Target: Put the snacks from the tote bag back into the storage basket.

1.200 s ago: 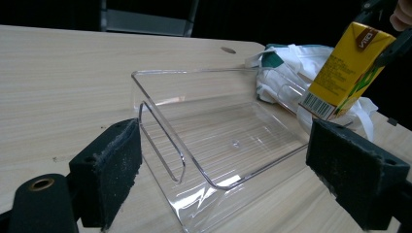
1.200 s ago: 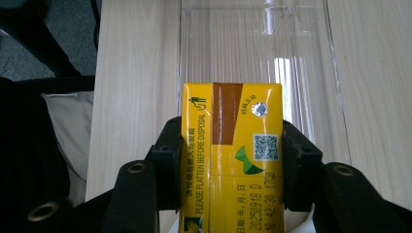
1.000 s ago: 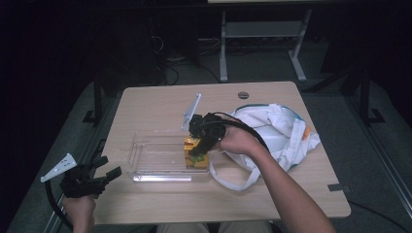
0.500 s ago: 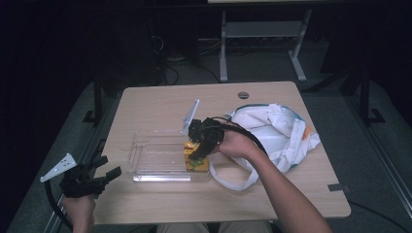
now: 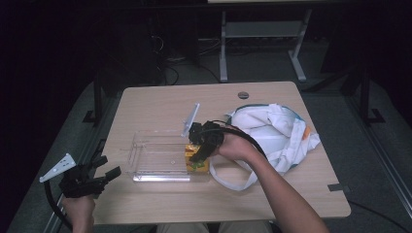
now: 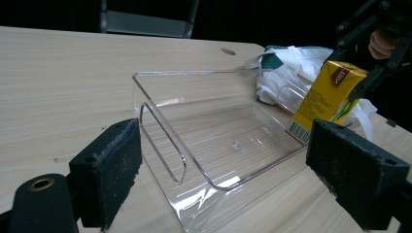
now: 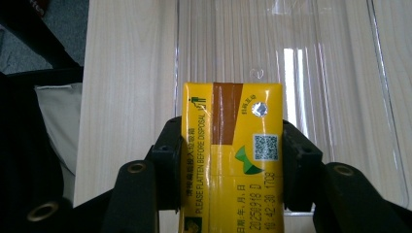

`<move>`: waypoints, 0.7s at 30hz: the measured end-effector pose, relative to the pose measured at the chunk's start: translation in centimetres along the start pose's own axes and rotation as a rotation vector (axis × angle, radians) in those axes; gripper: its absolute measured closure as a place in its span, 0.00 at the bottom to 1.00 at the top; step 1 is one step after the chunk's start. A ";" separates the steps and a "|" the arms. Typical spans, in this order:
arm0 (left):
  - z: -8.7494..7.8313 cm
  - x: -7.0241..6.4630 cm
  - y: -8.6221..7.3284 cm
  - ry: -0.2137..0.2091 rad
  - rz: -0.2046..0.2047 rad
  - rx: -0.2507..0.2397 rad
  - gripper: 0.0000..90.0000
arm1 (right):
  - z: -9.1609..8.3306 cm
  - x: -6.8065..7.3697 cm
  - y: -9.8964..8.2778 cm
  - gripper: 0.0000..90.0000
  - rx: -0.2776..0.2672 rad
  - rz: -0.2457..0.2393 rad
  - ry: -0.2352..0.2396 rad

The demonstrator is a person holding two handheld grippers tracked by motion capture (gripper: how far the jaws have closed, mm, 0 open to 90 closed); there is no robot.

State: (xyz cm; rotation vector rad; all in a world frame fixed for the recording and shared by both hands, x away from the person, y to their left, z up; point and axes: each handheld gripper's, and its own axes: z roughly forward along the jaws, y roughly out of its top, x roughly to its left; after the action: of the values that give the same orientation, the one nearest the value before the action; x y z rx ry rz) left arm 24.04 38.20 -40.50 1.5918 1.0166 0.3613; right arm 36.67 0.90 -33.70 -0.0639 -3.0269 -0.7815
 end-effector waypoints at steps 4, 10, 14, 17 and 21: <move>0.0 0.0 0.0 0.000 0.000 0.001 0.14 | 0.3 0.0 -0.2 0.58 0.005 0.005 0.001; 0.0 0.0 0.0 0.000 0.000 -0.002 0.14 | 0.9 -0.1 -0.3 0.58 0.005 0.003 0.001; 0.0 0.0 0.0 -0.002 0.000 -0.003 0.14 | 1.2 -0.2 -0.4 0.58 0.011 0.001 0.003; -0.1 0.0 0.0 0.000 -0.001 -0.003 0.14 | 1.5 -0.2 -0.6 0.58 0.011 0.001 0.007; 0.0 0.0 0.0 -0.001 -0.002 -0.004 0.14 | 1.8 -0.1 -0.6 0.58 0.013 0.007 0.016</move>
State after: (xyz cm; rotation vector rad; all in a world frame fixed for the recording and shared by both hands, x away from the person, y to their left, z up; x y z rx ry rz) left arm 24.03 38.22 -40.46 1.5867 1.0162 0.3615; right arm 36.78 1.19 -35.57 -0.0674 -3.0152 -0.7577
